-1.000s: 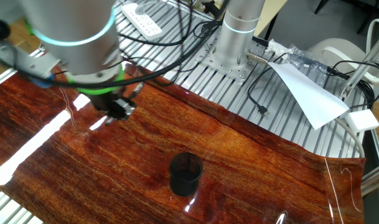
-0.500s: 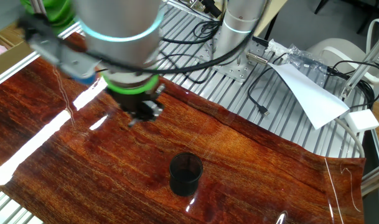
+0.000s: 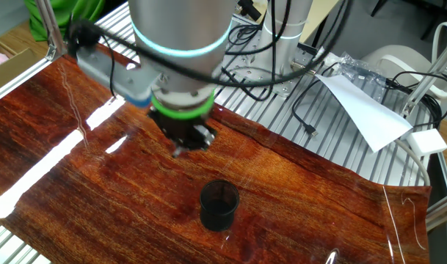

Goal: Put the pen into the pen holder

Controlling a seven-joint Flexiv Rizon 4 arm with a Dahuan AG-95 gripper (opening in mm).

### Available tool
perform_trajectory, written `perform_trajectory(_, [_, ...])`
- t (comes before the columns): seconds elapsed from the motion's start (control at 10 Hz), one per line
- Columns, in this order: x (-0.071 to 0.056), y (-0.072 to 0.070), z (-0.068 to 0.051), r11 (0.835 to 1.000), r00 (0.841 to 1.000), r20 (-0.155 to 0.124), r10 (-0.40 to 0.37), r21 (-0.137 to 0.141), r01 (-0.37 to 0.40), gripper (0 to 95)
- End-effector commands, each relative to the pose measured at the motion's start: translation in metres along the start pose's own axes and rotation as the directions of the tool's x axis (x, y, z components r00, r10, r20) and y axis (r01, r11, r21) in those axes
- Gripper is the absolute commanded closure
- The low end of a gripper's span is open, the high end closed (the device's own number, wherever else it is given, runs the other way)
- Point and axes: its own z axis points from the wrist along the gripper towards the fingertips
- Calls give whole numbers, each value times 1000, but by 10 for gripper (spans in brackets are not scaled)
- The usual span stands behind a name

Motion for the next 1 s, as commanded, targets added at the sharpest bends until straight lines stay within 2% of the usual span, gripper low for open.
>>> perform_trajectory(0.1, [-2,9,8,1000,999,37,2,-13,-1,950])
perform_trajectory(0.2, [-3,11,9,1000,999,41,0,-24,1,950])
perform_trajectory(0.5, [-6,14,12,1000,999,40,-5,-29,6,950])
perform_trajectory(0.8, [-8,27,16,999,998,64,18,-36,-16,950])
perform_trajectory(1.0, [-7,32,17,999,997,67,28,-42,-25,950])
